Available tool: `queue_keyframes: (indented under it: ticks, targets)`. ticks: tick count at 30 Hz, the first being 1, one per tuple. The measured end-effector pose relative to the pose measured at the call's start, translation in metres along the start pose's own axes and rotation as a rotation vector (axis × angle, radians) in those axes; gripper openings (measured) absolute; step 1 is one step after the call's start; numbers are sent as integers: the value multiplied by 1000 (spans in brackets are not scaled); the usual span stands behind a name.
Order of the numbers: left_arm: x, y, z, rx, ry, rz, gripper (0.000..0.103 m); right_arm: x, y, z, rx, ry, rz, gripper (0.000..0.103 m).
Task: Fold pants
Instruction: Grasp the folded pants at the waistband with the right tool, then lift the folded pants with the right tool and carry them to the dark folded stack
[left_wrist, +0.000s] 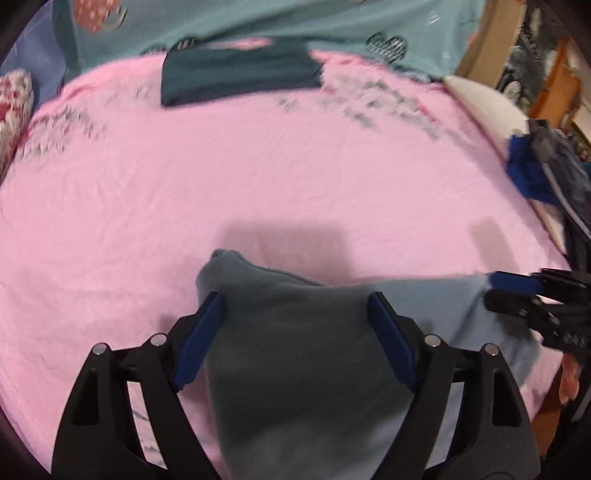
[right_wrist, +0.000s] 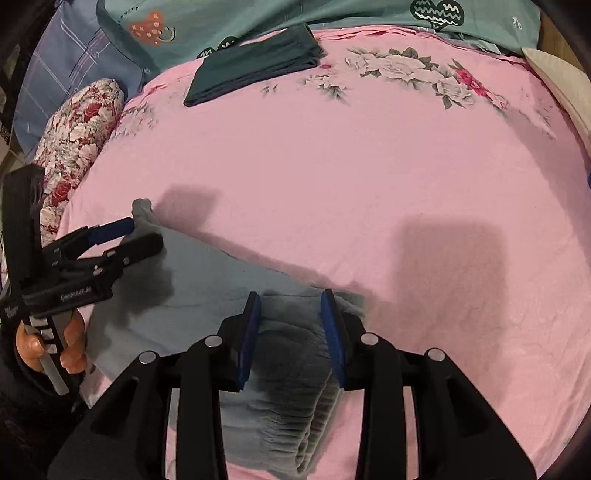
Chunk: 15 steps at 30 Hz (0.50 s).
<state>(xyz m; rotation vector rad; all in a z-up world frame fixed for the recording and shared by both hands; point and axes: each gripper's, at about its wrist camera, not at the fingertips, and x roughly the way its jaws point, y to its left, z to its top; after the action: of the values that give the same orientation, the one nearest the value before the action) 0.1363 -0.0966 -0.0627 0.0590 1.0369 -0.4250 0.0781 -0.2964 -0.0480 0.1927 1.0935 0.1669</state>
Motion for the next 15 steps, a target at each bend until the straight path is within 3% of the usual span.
queue_keyframes:
  ticks: [3,8,9,11,12,14,15]
  targets:
    - [0,-10,-1,53,-13,58,84,-5,-1,-2,2,-16,11,35]
    - [-38,0,-12,32,-57,-4,83,-50,20,-34,-103,-45,26,36]
    - [-41,-3,-18,69,-67,47,83,-48,23,-43,-124,-21,1,36]
    - [-26,-2,-26,94,-10,85,83,-33,20,-56,-134,9,-44,37]
    - [-19,4,-30,71,14,74,83,-32,17,-58,-133,-3,-52,37]
    - [-34,14,-34,26,-19,15,80,-47,11,-56,-70,-35,19,39]
    - [-47,19,-37,17,-50,-13,80,-57,9,-57,-55,-63,52,46]
